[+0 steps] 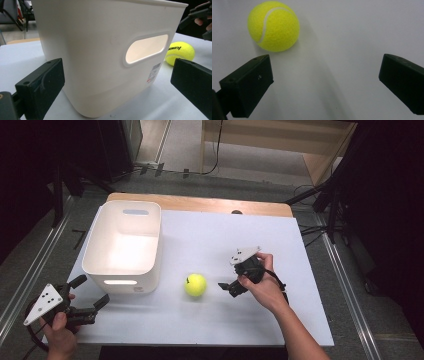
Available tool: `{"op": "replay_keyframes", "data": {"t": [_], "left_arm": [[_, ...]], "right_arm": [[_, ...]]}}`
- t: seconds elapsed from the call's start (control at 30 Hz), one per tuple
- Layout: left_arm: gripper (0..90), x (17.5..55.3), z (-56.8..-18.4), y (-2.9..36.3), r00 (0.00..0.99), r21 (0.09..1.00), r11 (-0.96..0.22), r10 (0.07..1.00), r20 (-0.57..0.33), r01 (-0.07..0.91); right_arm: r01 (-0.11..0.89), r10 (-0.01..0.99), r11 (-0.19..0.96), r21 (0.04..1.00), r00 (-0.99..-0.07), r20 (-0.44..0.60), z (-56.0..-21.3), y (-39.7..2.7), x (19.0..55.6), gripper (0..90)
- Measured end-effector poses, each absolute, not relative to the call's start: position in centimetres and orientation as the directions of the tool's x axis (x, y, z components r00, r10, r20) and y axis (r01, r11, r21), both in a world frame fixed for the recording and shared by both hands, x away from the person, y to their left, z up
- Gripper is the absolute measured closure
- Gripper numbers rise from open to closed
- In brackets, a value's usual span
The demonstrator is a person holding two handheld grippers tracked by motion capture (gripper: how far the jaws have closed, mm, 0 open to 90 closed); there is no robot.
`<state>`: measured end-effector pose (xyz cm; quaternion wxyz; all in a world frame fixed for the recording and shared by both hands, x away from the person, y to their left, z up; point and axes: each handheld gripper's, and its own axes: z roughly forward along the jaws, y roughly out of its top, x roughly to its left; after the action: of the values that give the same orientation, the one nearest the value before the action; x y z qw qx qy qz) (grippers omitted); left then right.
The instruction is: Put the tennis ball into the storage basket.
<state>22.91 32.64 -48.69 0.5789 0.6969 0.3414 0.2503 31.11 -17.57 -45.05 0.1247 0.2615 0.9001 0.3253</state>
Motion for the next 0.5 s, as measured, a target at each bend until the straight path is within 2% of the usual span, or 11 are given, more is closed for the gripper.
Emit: {"op": "replay_keyframes", "data": {"t": [0.5], "left_arm": [[0.0, 22.8, -48.6, 32.7, 0.639, 0.98, -0.092, 0.768, -0.043, 0.176]], "right_arm": [[0.361, 0.502, 0.688, 0.63, -0.863, -0.053, -44.9, -15.2, 32.0, 0.0]]}}
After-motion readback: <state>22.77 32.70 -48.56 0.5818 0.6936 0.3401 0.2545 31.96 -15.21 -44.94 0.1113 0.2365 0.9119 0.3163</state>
